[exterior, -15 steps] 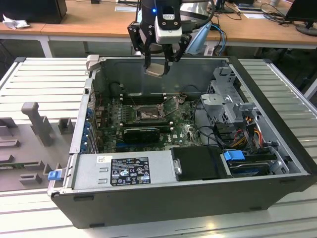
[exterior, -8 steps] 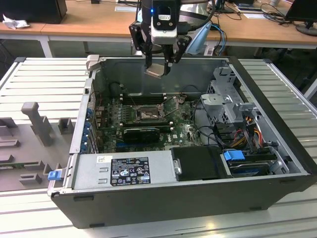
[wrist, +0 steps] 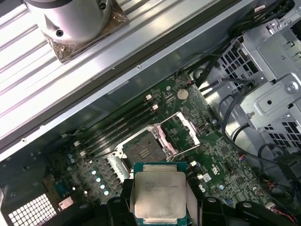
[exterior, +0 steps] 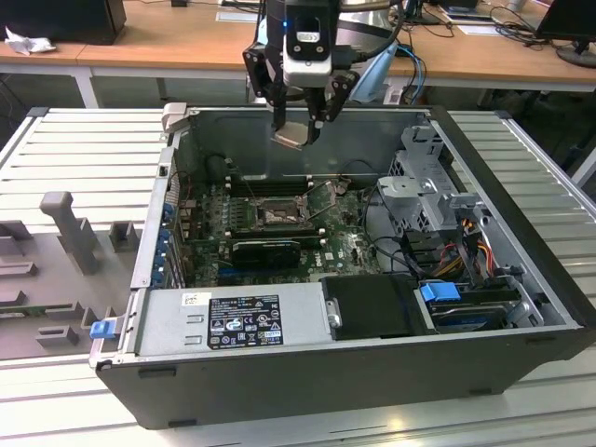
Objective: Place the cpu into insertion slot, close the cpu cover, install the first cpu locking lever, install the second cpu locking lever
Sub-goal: 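Place the cpu into insertion slot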
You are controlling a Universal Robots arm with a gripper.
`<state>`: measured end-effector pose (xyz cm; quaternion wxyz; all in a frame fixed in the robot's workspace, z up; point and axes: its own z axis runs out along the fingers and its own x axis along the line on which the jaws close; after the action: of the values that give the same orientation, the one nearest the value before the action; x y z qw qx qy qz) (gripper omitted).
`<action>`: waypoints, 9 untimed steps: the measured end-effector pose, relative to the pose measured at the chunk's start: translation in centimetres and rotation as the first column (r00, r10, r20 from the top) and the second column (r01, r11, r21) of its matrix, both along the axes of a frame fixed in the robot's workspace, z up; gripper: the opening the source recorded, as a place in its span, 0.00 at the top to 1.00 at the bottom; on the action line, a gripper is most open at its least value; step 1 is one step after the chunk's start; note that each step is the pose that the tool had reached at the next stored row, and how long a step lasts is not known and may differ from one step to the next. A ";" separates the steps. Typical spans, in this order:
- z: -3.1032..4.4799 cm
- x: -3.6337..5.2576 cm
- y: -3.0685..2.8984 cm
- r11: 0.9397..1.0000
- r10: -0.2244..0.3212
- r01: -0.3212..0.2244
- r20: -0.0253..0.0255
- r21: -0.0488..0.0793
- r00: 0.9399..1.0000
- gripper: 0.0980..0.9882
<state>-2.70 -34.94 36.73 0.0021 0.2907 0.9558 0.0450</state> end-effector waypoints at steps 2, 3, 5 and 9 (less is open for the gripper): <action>-0.02 -0.01 0.00 1.000 -0.022 0.022 0.000 0.000 1.000 0.52; -0.03 0.00 0.00 1.000 -0.028 0.028 0.000 0.000 1.000 0.52; -0.04 -0.01 0.00 0.999 -0.043 0.043 0.000 0.000 0.999 0.52; -0.06 -0.01 0.00 0.997 -0.082 0.082 0.000 0.000 0.997 0.52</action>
<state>-2.70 -34.94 36.68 0.0039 0.3296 0.9430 0.0449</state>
